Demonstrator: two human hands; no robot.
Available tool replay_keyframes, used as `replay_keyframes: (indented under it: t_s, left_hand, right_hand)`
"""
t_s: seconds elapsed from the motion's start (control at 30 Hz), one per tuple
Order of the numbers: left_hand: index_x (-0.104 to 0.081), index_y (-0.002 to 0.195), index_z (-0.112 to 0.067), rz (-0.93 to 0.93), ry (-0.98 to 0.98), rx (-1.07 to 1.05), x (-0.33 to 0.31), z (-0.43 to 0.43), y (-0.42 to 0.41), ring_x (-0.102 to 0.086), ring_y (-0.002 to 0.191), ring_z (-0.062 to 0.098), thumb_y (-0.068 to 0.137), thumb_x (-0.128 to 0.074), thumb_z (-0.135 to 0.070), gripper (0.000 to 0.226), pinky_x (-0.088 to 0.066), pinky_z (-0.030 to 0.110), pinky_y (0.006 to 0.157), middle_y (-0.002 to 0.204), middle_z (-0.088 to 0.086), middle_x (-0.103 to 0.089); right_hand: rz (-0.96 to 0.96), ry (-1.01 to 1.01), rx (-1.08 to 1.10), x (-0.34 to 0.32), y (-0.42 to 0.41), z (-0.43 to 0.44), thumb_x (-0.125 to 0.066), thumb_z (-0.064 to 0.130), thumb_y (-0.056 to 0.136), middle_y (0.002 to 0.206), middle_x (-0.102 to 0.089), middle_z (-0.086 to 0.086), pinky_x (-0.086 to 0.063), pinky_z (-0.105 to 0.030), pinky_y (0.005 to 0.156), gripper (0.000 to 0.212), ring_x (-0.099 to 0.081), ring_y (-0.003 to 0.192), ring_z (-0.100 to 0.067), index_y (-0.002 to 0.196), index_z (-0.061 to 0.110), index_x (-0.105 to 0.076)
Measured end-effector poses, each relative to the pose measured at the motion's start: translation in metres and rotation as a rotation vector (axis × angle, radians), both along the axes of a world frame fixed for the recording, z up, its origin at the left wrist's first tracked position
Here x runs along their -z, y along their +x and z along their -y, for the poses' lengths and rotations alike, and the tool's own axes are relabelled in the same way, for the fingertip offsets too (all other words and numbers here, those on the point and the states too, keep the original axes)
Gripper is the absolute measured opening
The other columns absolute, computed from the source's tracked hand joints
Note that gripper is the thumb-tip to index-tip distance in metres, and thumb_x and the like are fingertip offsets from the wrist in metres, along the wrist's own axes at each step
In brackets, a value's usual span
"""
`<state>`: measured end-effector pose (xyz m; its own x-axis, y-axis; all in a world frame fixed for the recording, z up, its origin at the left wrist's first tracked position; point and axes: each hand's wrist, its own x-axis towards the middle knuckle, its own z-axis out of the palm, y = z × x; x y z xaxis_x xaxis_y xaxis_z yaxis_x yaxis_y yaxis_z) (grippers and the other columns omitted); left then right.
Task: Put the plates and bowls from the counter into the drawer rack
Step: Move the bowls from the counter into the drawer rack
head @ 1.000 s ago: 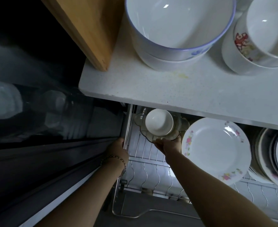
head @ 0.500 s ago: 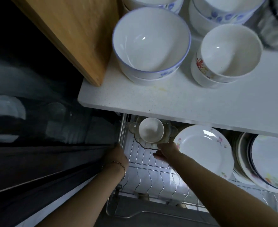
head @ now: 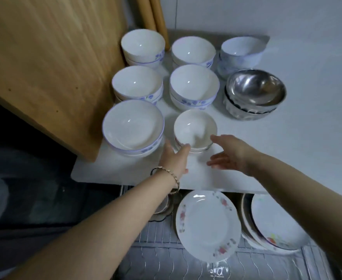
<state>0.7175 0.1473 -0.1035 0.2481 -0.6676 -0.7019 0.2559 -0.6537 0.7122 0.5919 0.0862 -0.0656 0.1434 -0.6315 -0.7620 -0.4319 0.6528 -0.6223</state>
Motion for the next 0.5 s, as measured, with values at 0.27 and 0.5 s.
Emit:
replay_keyframes:
  t_s: [0.27,0.5]
  left_hand:
    - [-0.031,0.132,-0.033,-0.021,-0.053,0.002,-0.012,0.009,-0.003,-0.061,0.065,0.027,0.091,-0.039,-0.005,0.05,-0.054,0.04,0.07,0.119,0.008,-0.052]
    - [-0.026,0.137,-0.039,0.107,-0.018,0.35,-0.02,-0.076,-0.06,-0.066,0.068,0.026,0.091,-0.044,-0.006,0.06,-0.058,0.04,0.067,0.09,-0.005,-0.055]
  right_hand:
    - [0.252,-0.019,0.179,0.028,0.008,-0.011,-0.035,0.001,0.09,0.086,-0.056,-0.01,-0.058,-0.027,0.049,0.036,-0.062,0.066,-0.026,0.121,0.016,-0.043]
    - [0.159,0.003,-0.006,0.021,-0.09,-0.09,-0.038,-0.003,0.087,0.09,-0.06,0.003,-0.061,-0.032,0.07,0.038,-0.065,0.077,-0.017,0.106,0.027,-0.05]
